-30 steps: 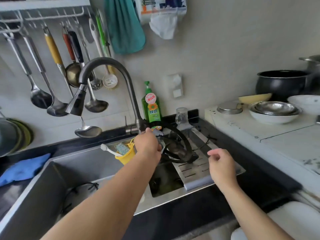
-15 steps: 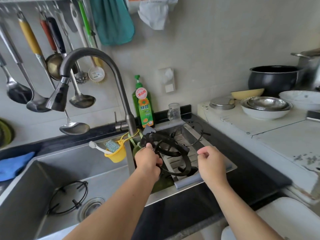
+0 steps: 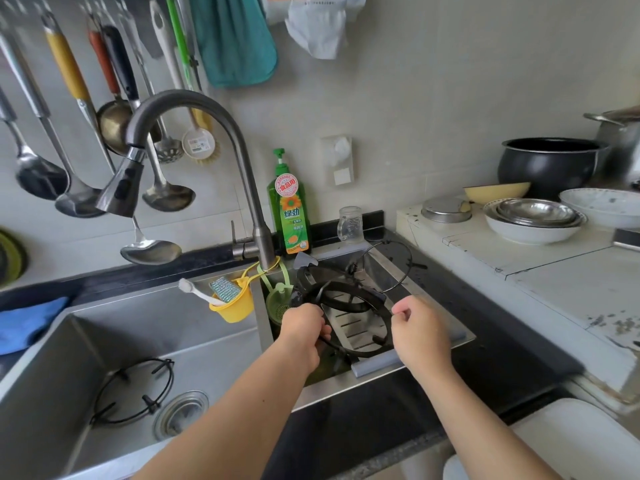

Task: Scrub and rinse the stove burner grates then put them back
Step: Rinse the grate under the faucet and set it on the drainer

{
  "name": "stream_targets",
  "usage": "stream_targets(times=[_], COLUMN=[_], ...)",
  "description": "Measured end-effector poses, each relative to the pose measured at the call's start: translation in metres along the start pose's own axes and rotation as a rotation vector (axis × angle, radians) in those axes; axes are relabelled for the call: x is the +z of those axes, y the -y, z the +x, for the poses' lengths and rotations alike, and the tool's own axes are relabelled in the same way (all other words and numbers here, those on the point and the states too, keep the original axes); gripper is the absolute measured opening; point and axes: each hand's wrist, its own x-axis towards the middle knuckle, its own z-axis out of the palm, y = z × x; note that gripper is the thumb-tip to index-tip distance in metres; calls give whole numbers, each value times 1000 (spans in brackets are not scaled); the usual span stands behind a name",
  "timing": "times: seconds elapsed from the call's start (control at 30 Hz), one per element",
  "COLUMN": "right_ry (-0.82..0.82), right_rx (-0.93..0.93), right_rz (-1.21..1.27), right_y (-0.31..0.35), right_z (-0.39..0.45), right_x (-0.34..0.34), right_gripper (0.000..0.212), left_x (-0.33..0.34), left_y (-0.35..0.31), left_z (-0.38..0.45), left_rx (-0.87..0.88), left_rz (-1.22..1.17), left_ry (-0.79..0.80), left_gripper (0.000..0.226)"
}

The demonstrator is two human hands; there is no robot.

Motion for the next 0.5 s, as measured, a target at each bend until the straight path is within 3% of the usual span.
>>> stream_targets(times=[0.2, 0.3, 0.5], right_ry=[12, 22, 476], right_rx=[19, -133, -304], right_rz=[28, 80, 139], right_y=[13, 64, 191], right_z=[-10, -21, -43], right_x=[-6, -5, 52], right_gripper=[16, 14, 32], left_x=[-58, -119, -242], left_y=[-12, -27, -35], left_z=[-20, -21, -19], left_rx=[49, 174, 186], left_rz=[261, 414, 766], left_ry=[61, 46, -48], left_gripper=[9, 13, 14])
